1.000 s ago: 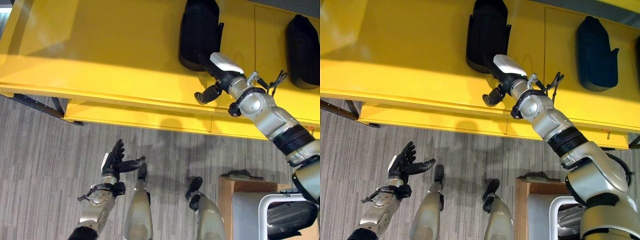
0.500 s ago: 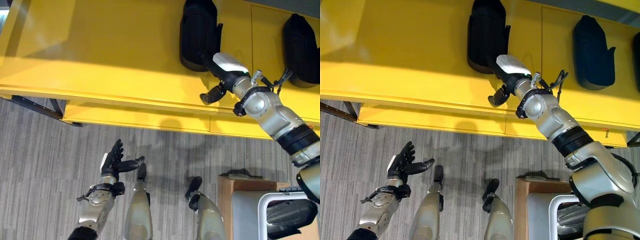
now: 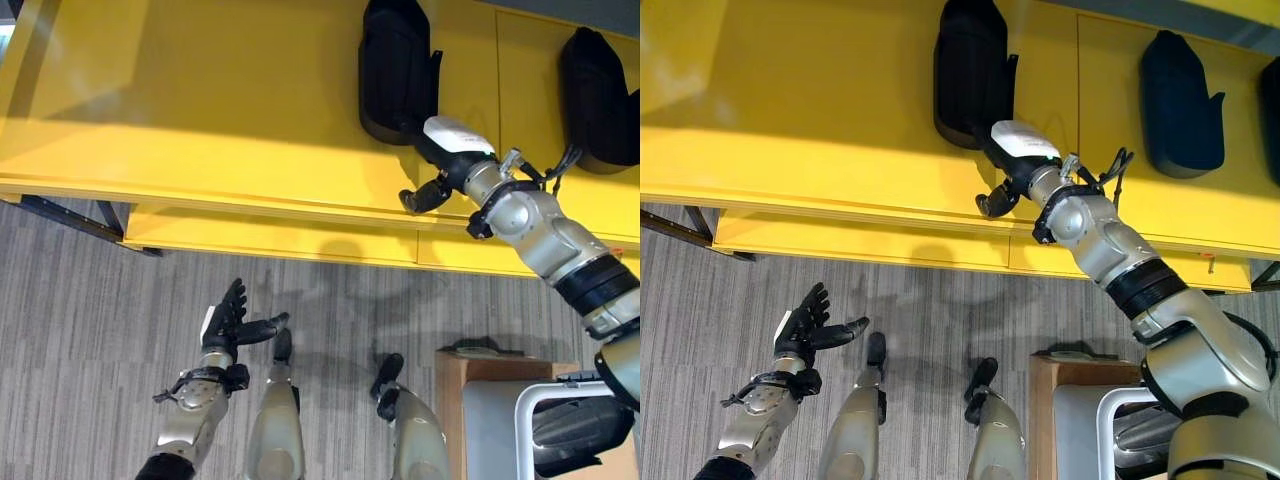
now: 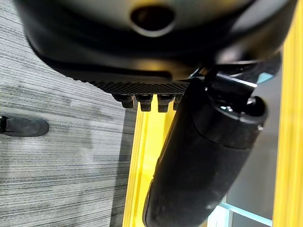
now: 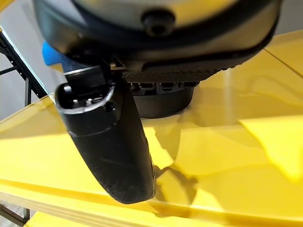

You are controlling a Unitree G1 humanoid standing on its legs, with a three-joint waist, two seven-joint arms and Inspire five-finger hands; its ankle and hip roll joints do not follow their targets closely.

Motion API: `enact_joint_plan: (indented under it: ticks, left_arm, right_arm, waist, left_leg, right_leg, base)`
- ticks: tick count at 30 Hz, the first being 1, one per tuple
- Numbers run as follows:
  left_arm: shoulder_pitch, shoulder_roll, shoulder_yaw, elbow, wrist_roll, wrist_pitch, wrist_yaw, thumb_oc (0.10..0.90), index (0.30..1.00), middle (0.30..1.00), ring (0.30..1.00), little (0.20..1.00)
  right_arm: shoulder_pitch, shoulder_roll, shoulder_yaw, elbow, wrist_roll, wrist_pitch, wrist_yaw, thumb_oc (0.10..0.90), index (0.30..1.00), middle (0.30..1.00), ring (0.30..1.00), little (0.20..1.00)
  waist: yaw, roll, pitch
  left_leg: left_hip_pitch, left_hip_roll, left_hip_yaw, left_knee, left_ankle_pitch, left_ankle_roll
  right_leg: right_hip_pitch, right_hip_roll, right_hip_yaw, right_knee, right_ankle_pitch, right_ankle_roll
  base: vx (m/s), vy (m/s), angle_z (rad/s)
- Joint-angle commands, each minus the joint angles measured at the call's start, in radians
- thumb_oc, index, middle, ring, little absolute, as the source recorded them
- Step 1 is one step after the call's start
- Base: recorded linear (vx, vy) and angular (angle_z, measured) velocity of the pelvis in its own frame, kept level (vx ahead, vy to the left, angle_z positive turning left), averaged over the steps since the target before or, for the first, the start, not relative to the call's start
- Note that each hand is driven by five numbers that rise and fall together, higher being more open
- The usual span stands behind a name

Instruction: Move parts from the plastic box to the shelf.

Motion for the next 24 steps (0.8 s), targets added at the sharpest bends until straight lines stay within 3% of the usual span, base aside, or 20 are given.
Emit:
enact_joint_plan:
  ticks: [1,24]
  left_arm:
    - [0.027,0.050,0.043,-0.066,0.039,-0.066,-0.010,0.900,1.000,1.000,1.000,1.000]
    - [0.034,0.052,0.059,-0.066,0.046,-0.065,-0.011,0.900,1.000,1.000,1.000,1.000]
  right_arm:
    - [-0.054,-0.088,0.014,-0.076,-0.011,-0.028,-0.020,0.900,1.000,1.000,1.000,1.000]
    - [-0.010,-0.123,-0.007,-0.103,-0.053,-0.025,-0.011,0.900,1.000,1.000,1.000,1.000]
  waist:
    - [-0.003,-0.030,-0.035]
    - [-0.009,-0.039,-0.040]
  left_leg:
    - [0.062,0.036,-0.031,0.008,-0.080,-0.007]
    - [0.070,0.038,-0.030,0.003,-0.080,-0.006]
  right_leg:
    - [0.019,-0.021,0.078,-0.027,0.110,0.063]
    - [0.023,-0.018,0.077,-0.033,0.112,0.065]
  base:
    - [0.00,0.000,0.00]
    - [0.00,0.000,0.00]
